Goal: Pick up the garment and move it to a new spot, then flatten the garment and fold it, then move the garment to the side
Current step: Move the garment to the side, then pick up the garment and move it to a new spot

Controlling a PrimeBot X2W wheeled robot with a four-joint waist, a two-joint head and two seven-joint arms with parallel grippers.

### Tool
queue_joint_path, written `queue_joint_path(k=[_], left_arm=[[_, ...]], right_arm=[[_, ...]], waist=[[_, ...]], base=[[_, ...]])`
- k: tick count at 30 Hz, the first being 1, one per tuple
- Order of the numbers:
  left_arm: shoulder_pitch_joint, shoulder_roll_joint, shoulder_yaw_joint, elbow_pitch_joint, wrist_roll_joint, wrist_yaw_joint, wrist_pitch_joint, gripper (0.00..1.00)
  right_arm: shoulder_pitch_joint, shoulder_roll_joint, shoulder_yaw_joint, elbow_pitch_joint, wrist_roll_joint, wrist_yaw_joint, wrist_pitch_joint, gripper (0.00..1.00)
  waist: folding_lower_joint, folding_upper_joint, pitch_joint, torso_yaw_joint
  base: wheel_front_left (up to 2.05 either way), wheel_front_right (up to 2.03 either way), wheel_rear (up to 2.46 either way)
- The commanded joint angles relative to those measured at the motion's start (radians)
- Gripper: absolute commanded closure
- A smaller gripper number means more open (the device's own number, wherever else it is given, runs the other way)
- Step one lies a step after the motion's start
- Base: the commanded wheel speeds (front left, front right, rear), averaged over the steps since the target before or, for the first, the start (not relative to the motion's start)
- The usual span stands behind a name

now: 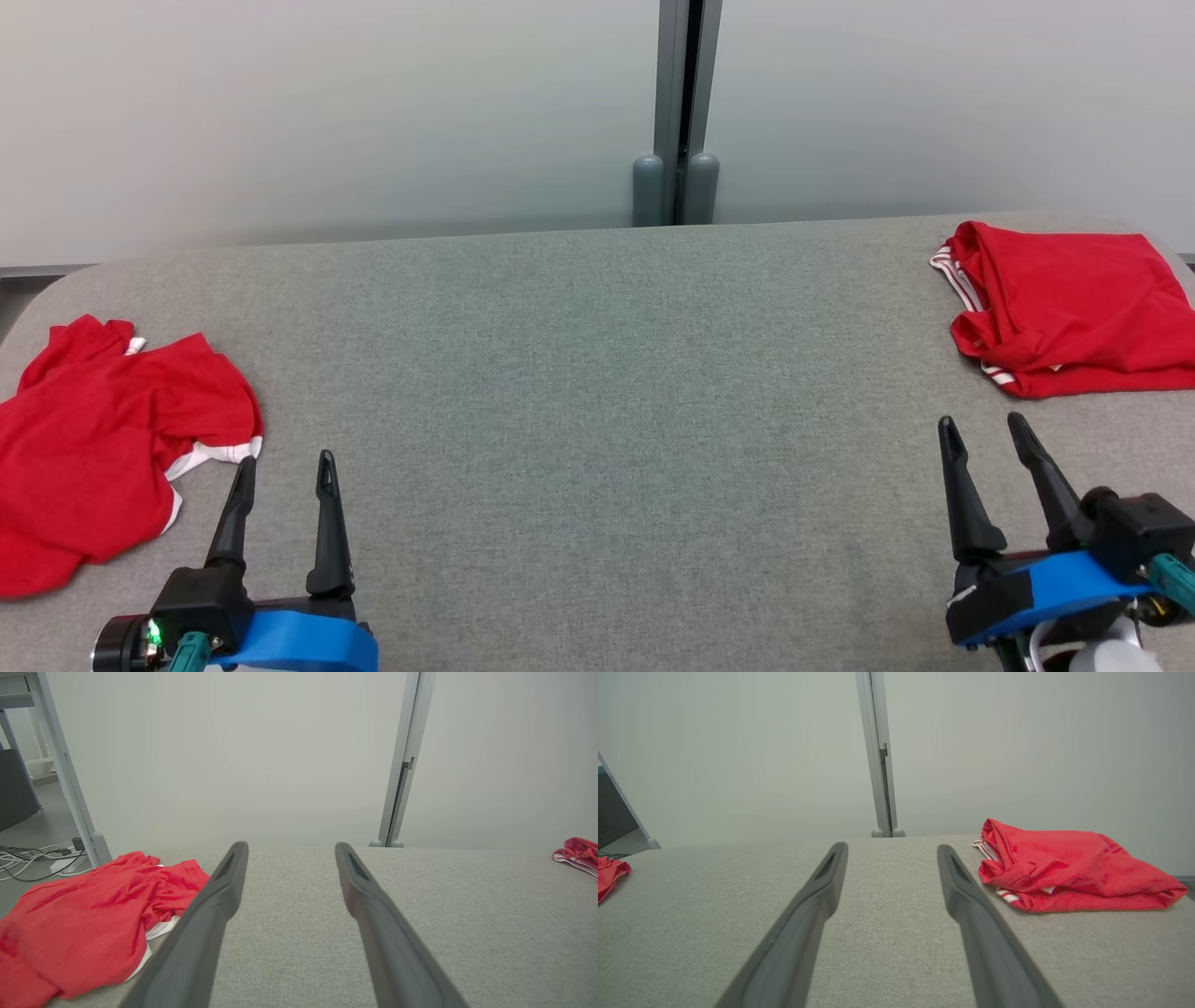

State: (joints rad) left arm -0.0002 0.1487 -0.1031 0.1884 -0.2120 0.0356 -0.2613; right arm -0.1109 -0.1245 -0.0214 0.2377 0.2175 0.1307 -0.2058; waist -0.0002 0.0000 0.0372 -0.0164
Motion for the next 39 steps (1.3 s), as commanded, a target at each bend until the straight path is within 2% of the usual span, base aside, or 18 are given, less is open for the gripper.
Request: queue_joint_path(k=[1, 11, 25, 32, 39], left_arm=[[0.010, 0.002, 0.001, 0.001, -0.004, 0.005, 0.000, 0.00], [0.022, 0.009, -0.007, 0.005, -0.012, 0.011, 0.007, 0.00], [0.024, 0.028, -0.011, 0.002, -0.019, 0.018, 0.017, 0.00], [0.030, 0.037, 0.002, -0.014, -0.027, 0.034, 0.022, 0.00], [0.025, 0.049, 0.005, -0.028, -0.034, 0.042, 0.030, 0.00]], right_arm=[[0.034, 0.011, -0.011, -0.026, -0.007, 0.000, 0.010, 0.00], [0.155, 0.056, -0.043, -0.176, -0.039, 0.000, 0.080, 0.00], [0.181, 0.071, -0.040, -0.204, -0.038, 0.000, 0.100, 0.00], [0.182, 0.072, -0.015, -0.201, -0.031, 0.000, 0.096, 0.00], [0.169, 0.073, 0.005, -0.194, -0.029, 0.000, 0.089, 0.00]], waist=[[0.0002, 0.0000, -0.002, 0.002], [0.0002, 0.0000, -0.017, 0.004], [0.0002, 0.0000, -0.027, 0.036], [0.0002, 0.0000, -0.028, 0.089], [0.0002, 0.0000, -0.013, 0.188]], base=[[0.00, 0.00, 0.00], [0.00, 0.00, 0.00], [0.00, 0.00, 0.00], [0.00, 0.00, 0.00], [0.00, 0.00, 0.00]])
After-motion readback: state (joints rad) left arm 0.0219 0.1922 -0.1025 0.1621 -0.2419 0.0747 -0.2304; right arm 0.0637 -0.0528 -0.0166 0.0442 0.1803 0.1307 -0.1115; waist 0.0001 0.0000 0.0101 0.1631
